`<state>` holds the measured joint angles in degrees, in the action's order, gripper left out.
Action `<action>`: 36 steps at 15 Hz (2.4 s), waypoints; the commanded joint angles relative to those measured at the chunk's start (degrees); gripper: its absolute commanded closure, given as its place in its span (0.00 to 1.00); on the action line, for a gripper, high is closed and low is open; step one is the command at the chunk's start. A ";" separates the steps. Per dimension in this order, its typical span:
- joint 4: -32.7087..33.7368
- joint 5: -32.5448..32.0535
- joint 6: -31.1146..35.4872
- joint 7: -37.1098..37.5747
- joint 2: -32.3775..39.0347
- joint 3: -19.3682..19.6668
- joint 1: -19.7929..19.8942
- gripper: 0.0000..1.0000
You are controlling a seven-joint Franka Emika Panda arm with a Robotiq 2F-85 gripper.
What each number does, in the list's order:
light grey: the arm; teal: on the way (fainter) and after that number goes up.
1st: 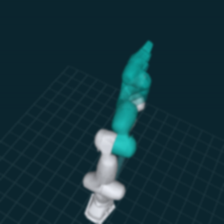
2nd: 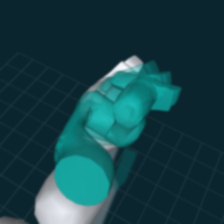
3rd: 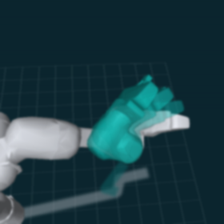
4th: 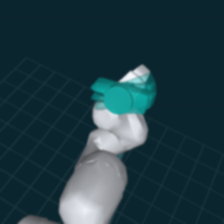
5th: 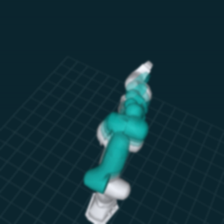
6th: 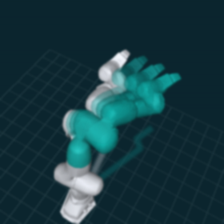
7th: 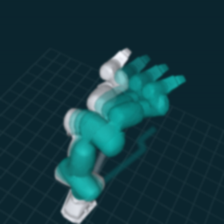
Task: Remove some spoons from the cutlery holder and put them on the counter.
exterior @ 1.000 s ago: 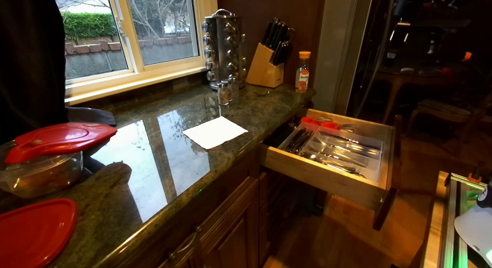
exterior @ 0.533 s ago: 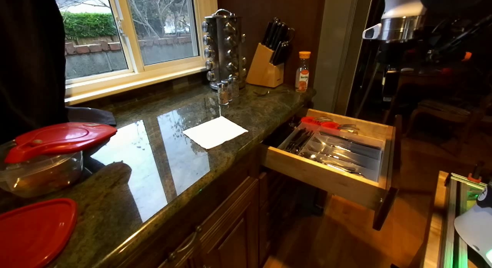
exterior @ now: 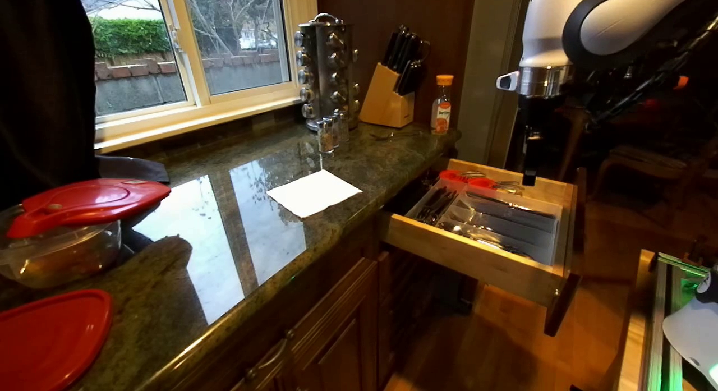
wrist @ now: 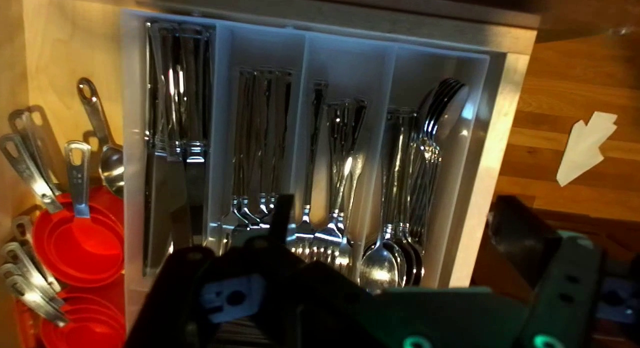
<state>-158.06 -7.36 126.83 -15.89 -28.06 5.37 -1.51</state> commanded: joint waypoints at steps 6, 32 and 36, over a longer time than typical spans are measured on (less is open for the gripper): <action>0.14 2.82 5.36 6.65 10.06 -4.48 -0.82 0.00; 8.16 7.35 18.41 10.33 29.99 -5.15 -0.46 0.73; 8.46 4.06 20.37 12.22 32.14 -4.94 0.31 0.75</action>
<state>-150.15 -0.57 145.20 -6.12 1.77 0.48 -1.85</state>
